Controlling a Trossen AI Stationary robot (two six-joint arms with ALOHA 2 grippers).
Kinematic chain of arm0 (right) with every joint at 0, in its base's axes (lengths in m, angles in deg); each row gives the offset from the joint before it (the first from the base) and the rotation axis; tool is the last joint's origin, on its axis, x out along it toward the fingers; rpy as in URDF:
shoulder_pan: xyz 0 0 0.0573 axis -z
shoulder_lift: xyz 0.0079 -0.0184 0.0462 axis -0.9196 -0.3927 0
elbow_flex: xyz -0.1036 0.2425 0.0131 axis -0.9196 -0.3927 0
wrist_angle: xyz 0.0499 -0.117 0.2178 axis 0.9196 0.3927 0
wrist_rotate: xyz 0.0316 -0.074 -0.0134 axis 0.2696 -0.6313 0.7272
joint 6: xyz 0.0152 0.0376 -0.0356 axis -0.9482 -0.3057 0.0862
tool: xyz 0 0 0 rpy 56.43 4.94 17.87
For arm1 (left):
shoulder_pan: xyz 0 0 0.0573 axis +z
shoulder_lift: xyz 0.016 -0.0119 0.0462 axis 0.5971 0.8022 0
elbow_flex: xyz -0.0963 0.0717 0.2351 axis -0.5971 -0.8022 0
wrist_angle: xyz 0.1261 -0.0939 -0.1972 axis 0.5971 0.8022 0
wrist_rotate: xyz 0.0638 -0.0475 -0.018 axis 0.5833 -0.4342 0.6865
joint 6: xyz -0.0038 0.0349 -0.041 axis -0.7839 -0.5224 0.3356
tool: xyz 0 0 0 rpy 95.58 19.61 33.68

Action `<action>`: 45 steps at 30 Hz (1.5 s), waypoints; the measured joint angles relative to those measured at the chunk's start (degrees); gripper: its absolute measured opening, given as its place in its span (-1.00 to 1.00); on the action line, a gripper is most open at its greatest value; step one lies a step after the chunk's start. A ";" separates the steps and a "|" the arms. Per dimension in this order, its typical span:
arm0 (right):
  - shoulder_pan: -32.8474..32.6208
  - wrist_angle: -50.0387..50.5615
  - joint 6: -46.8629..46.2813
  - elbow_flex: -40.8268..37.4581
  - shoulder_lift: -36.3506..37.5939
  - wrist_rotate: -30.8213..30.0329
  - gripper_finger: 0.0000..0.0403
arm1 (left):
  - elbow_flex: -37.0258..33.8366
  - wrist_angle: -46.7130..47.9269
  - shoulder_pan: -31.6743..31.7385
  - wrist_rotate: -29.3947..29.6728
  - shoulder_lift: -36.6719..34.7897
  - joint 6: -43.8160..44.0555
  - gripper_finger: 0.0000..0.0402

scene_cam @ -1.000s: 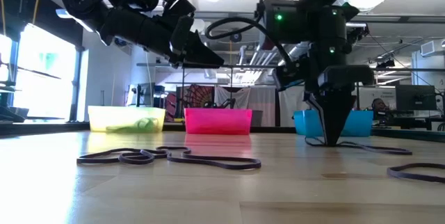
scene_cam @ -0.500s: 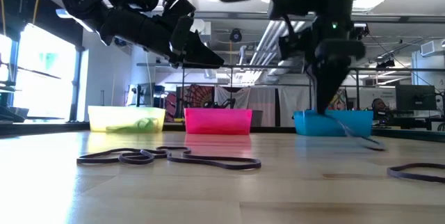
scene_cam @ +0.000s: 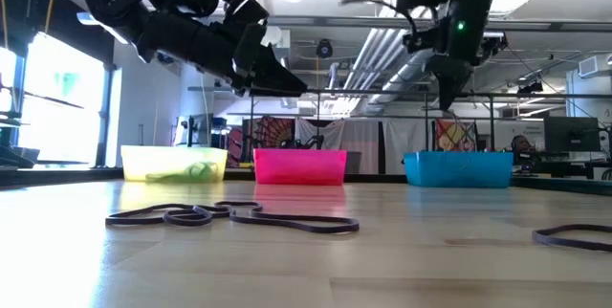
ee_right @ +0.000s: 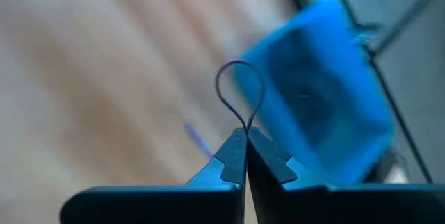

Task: Sort rubber bands into baskets
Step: Put the violet rubber band into the blue bin

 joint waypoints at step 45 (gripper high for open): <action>26.35 -37.62 16.68 -15.86 0.63 -3.85 -0.18 | 0.00 24.84 -6.59 -22.12 -0.02 -0.90 -0.31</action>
